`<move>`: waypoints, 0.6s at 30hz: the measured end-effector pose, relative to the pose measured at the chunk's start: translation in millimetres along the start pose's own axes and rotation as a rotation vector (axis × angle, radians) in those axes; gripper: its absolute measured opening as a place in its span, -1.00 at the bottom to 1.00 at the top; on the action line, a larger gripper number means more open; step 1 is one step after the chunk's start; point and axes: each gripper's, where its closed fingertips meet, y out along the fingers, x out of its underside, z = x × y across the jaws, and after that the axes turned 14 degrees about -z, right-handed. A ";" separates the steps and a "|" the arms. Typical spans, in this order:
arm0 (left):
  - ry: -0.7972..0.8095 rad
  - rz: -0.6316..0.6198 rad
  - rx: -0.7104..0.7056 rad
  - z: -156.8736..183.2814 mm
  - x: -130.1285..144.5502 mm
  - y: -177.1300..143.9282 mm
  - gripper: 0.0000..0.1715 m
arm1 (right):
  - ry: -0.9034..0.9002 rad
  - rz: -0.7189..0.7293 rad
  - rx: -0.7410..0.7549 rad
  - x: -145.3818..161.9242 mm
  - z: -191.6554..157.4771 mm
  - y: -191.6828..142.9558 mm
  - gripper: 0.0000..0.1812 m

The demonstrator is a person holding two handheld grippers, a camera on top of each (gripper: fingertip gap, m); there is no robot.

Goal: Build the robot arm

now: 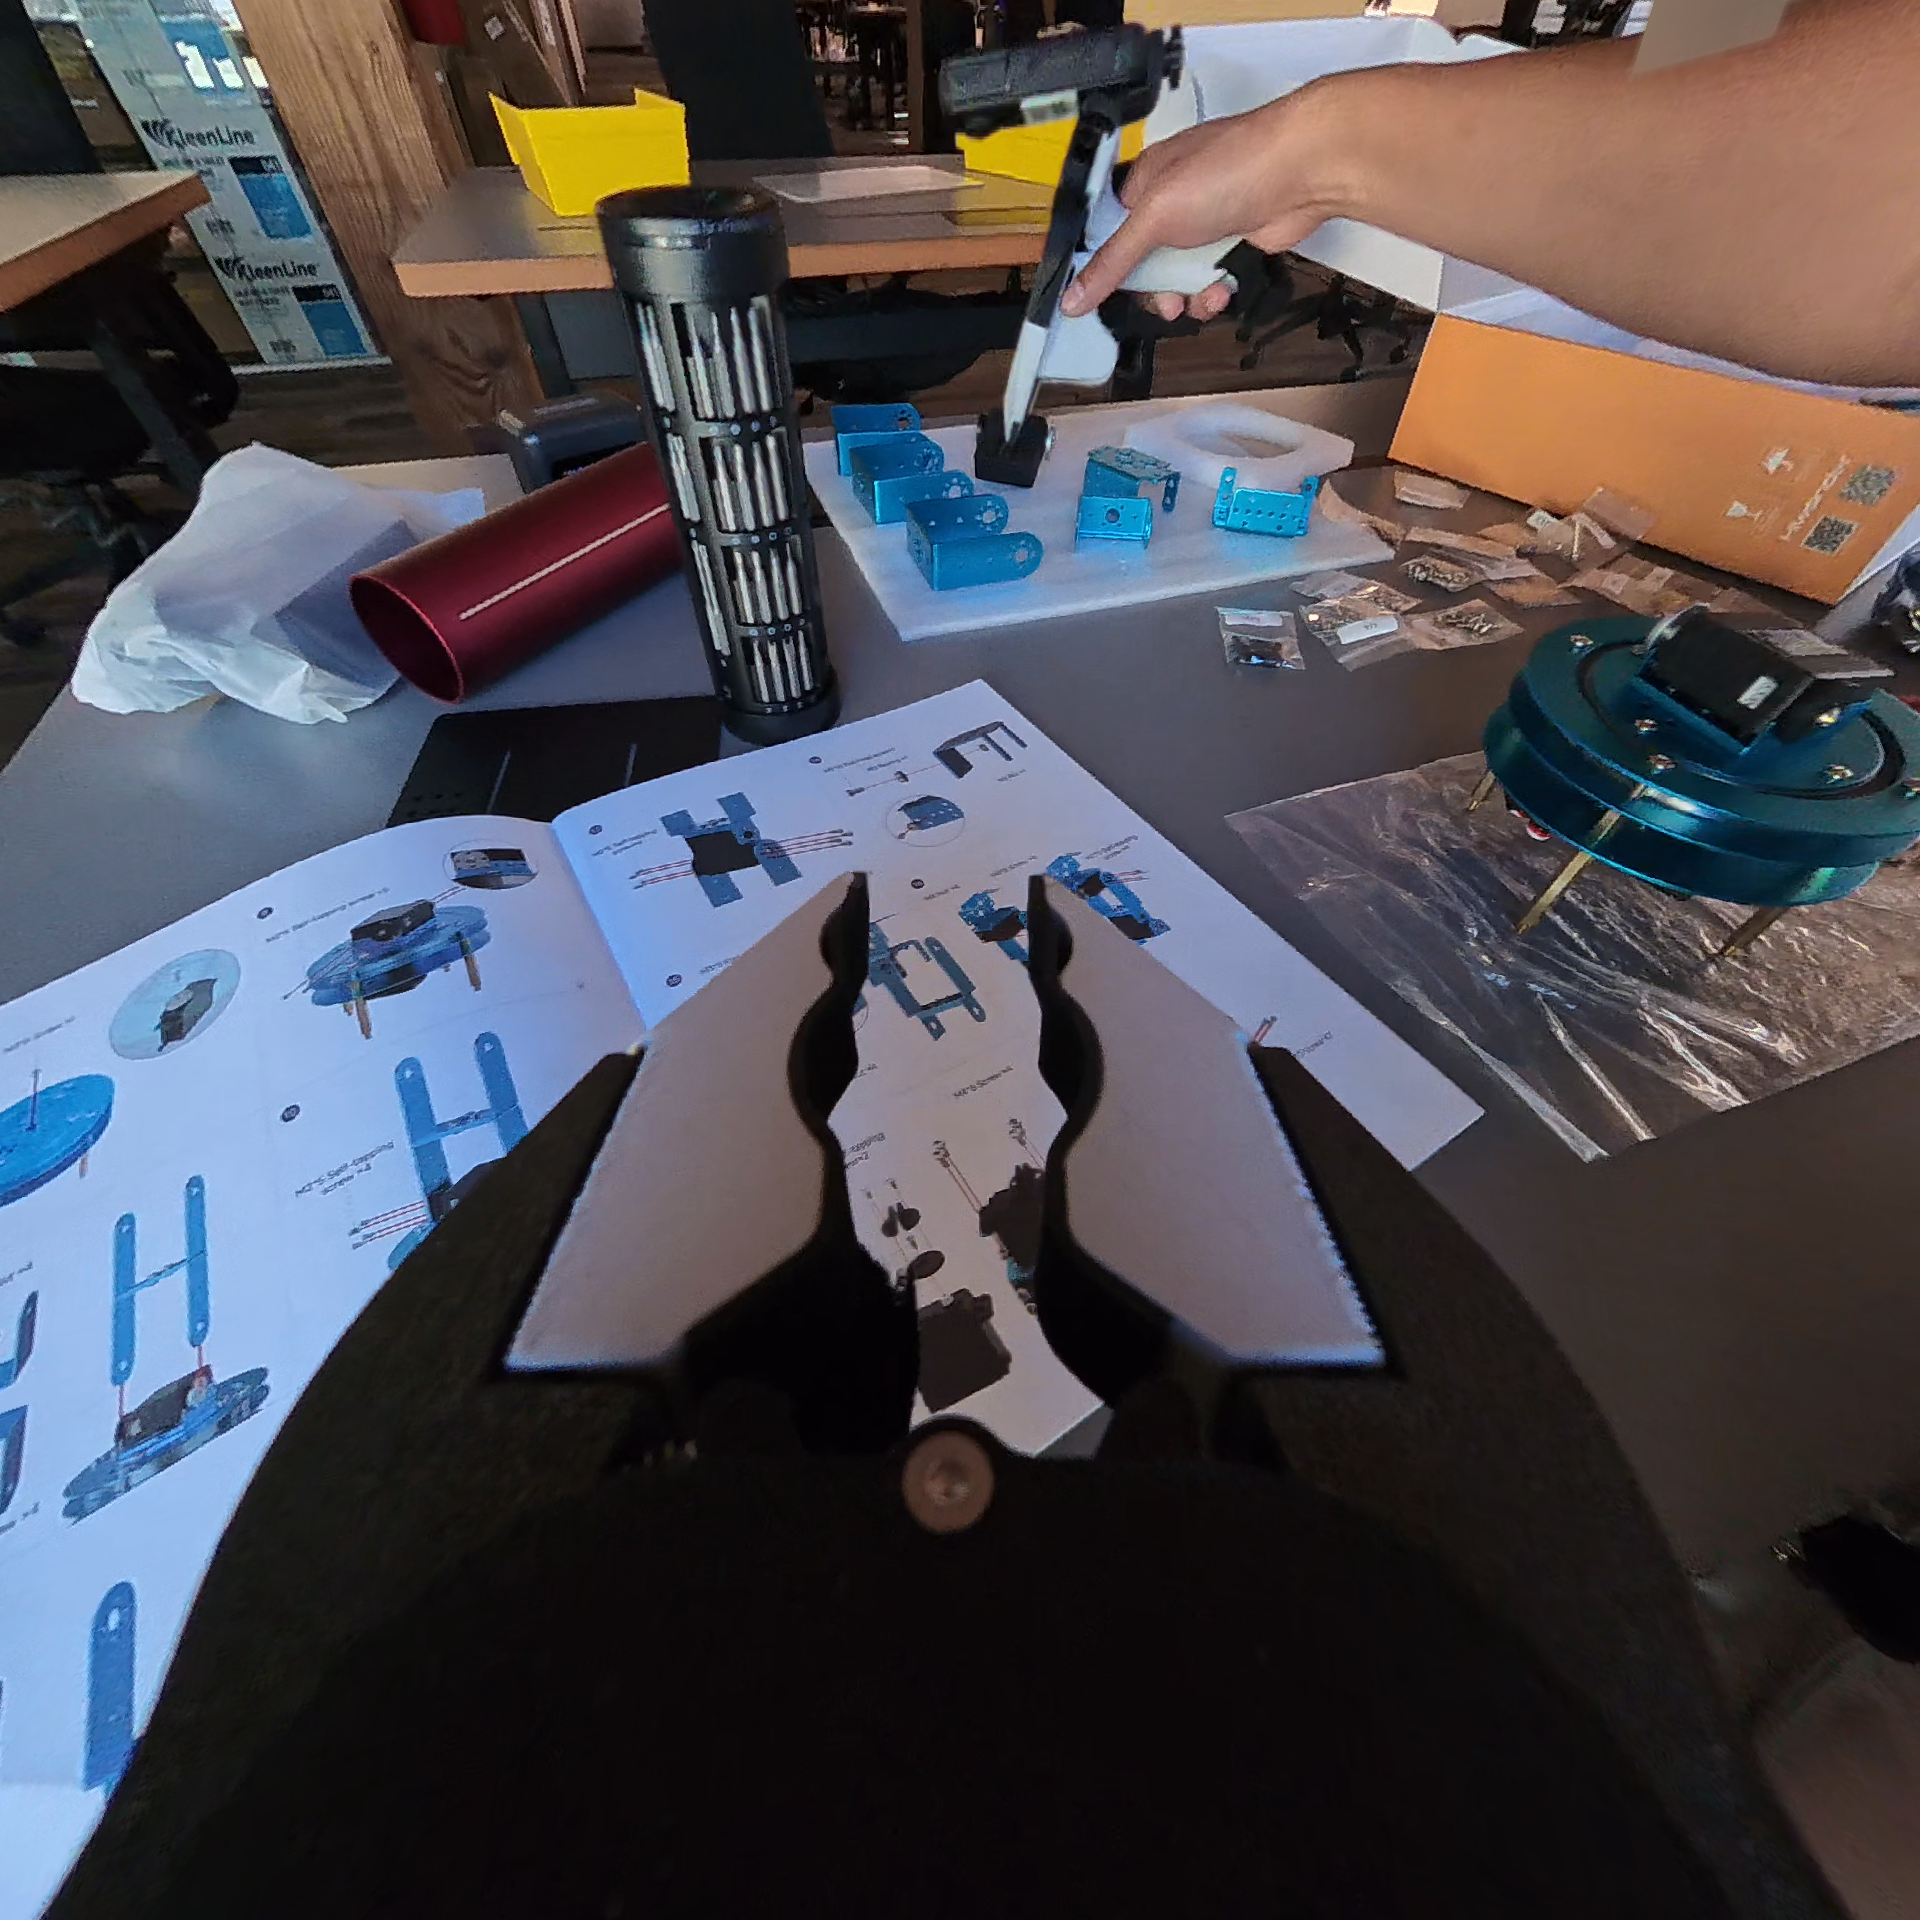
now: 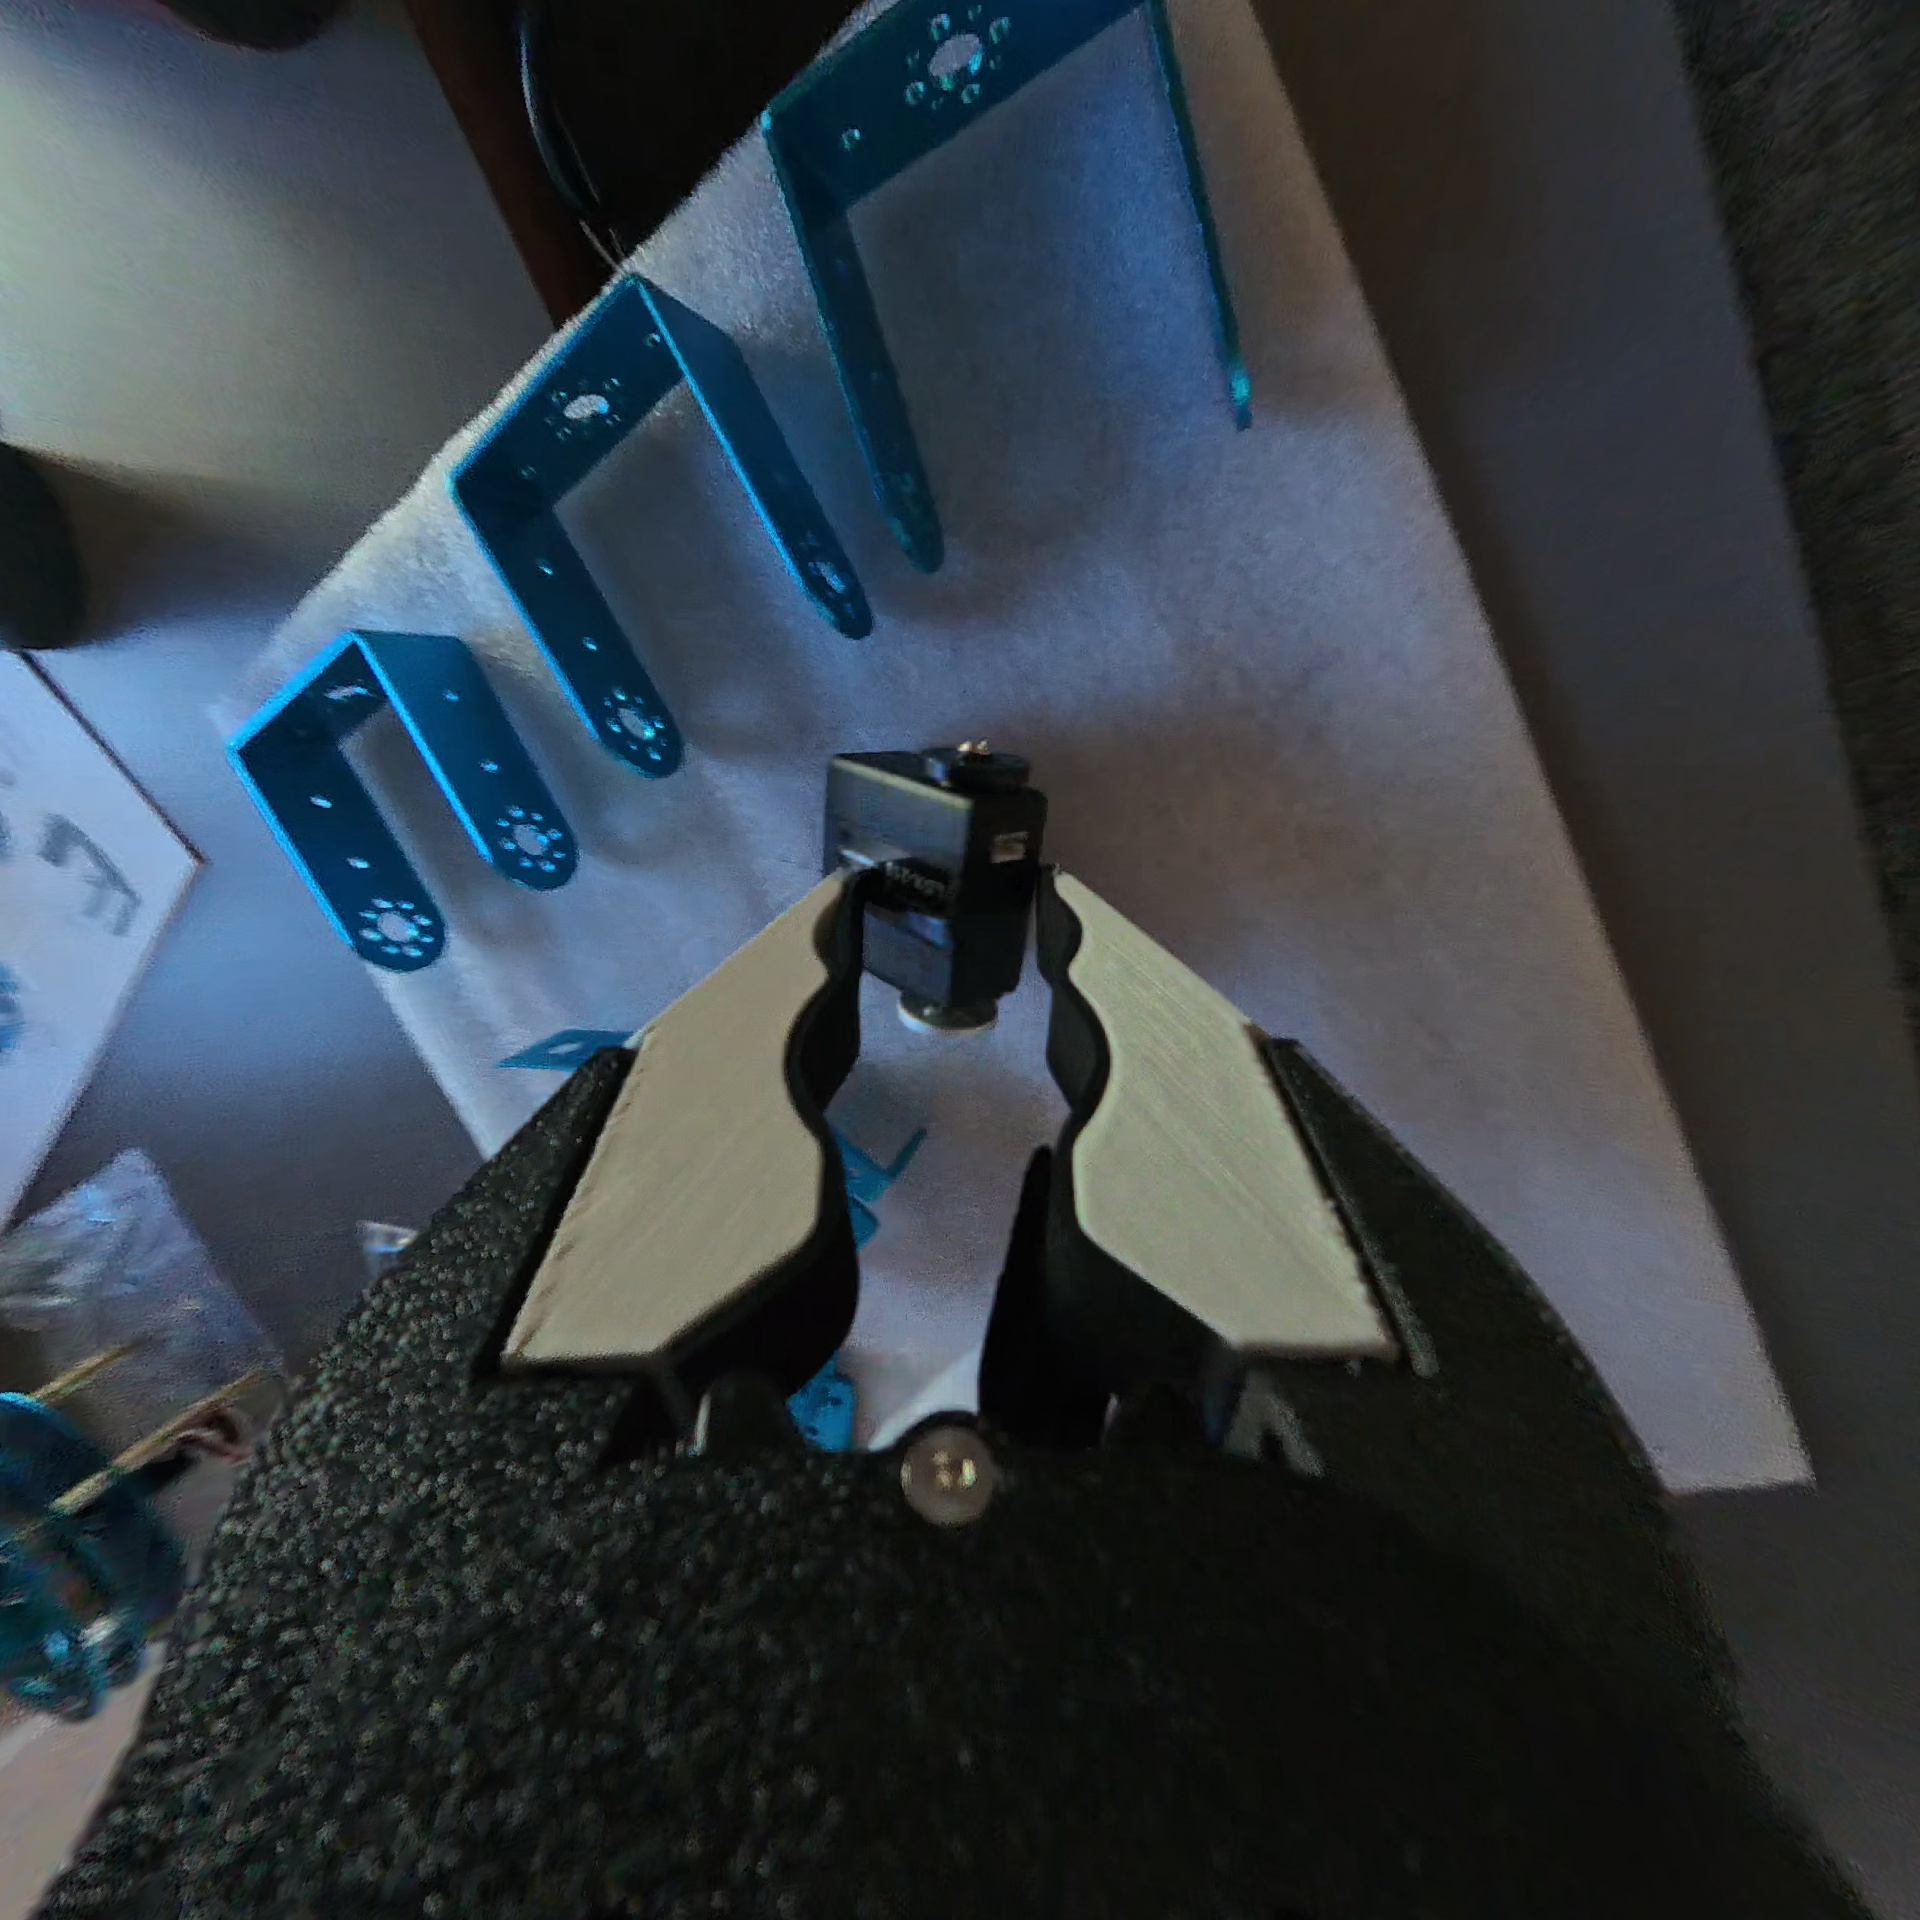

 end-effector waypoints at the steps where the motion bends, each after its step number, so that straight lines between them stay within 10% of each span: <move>1: -0.005 -0.002 0.001 -2.5 1.0 1.2 -0.65 | -0.015 0.006 0.043 1.6 5.0 -1.3 -0.63; 9: -0.039 -0.015 -0.018 -24.2 15.5 -1.6 -0.65 | -0.091 0.259 0.481 63.2 -28.1 -87.0 -0.60; 15: -0.136 0.021 -0.032 -46.6 26.6 -17.5 -0.65 | 0.058 0.646 0.575 225.7 -145.1 -105.0 -0.46; 18: -0.170 0.019 0.006 -46.4 22.8 -14.4 -0.65 | 0.218 0.657 0.661 318.8 -147.3 -87.9 -0.33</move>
